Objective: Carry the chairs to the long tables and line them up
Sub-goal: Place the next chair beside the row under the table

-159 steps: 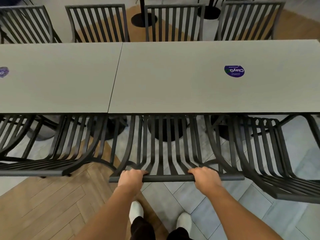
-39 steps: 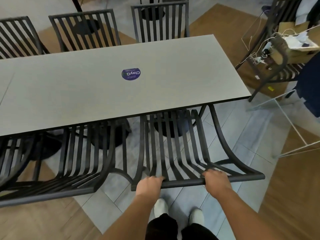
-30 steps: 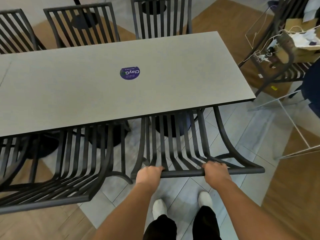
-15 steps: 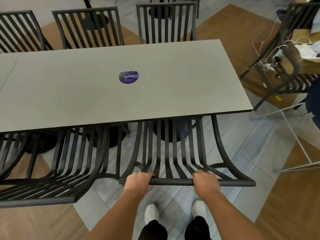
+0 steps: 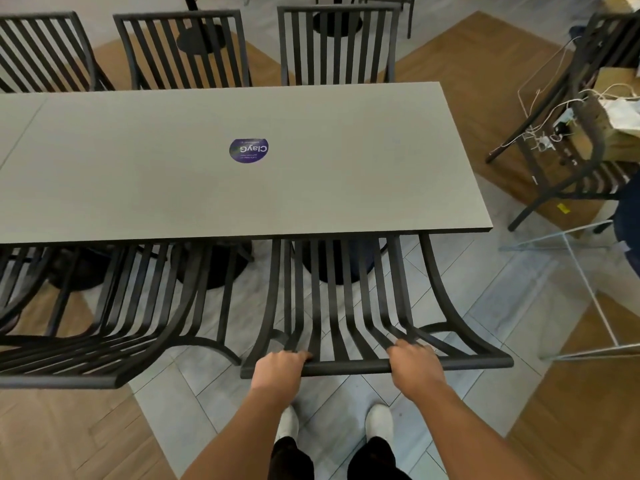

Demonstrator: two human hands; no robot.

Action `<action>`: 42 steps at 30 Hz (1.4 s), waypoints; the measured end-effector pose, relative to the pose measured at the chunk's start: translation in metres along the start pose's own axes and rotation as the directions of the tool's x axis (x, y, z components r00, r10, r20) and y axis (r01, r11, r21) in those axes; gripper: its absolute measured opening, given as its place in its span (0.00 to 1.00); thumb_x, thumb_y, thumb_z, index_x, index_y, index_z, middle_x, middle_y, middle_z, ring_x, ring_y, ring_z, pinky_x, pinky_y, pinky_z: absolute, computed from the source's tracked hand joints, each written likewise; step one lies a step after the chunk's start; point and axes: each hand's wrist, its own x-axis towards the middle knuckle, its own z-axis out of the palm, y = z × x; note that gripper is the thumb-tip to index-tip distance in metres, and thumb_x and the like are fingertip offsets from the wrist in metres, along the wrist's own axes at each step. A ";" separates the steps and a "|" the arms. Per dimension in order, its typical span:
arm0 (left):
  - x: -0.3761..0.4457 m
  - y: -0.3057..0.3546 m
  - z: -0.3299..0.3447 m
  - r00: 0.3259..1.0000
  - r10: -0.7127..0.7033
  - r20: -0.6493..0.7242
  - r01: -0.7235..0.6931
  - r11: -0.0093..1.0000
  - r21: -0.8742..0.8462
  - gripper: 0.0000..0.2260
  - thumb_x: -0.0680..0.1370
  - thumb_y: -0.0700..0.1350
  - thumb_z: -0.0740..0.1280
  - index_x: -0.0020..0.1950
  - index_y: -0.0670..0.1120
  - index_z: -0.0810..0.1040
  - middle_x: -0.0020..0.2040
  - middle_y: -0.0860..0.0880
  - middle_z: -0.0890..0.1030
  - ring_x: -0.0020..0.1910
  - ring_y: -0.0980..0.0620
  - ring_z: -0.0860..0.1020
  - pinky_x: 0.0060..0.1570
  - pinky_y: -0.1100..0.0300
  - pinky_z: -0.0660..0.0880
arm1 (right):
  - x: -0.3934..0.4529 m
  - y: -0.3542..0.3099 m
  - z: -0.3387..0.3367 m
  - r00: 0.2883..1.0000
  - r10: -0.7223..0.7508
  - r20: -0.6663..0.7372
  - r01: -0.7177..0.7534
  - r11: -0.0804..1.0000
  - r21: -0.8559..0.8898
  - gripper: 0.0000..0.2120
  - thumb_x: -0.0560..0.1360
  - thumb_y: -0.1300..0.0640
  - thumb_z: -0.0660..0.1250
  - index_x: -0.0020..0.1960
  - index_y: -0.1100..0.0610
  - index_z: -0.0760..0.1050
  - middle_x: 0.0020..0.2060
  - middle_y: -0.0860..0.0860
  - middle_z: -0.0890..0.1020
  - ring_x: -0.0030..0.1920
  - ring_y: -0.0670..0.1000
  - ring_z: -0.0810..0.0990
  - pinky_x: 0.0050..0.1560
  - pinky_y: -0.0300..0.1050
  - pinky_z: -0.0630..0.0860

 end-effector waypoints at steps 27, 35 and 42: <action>-0.011 0.049 -0.039 0.995 0.011 0.095 0.018 0.954 -0.299 0.31 0.78 0.69 0.64 0.77 0.55 0.69 0.61 0.51 0.81 0.53 0.54 0.80 0.58 0.56 0.78 | -0.020 0.064 -0.038 0.972 -0.086 0.219 -0.065 0.797 0.600 0.38 0.71 0.33 0.73 0.74 0.51 0.72 0.66 0.50 0.79 0.64 0.51 0.78 0.66 0.49 0.74; -0.005 0.121 -0.057 1.000 -0.026 -0.015 0.019 0.932 -0.361 0.20 0.84 0.61 0.57 0.66 0.50 0.79 0.47 0.51 0.83 0.44 0.53 0.81 0.50 0.55 0.80 | -0.023 0.123 -0.040 0.990 0.094 0.110 -0.140 0.804 0.578 0.20 0.80 0.40 0.65 0.66 0.52 0.78 0.53 0.51 0.83 0.52 0.51 0.81 0.59 0.52 0.79; 0.028 0.153 -0.092 0.993 0.119 -0.023 -0.121 0.958 -0.260 0.18 0.86 0.56 0.57 0.61 0.47 0.82 0.48 0.48 0.84 0.46 0.50 0.82 0.53 0.52 0.81 | -0.028 0.161 -0.062 0.981 0.184 0.058 -0.182 0.786 0.591 0.18 0.81 0.43 0.64 0.63 0.54 0.79 0.55 0.52 0.83 0.52 0.52 0.79 0.54 0.47 0.76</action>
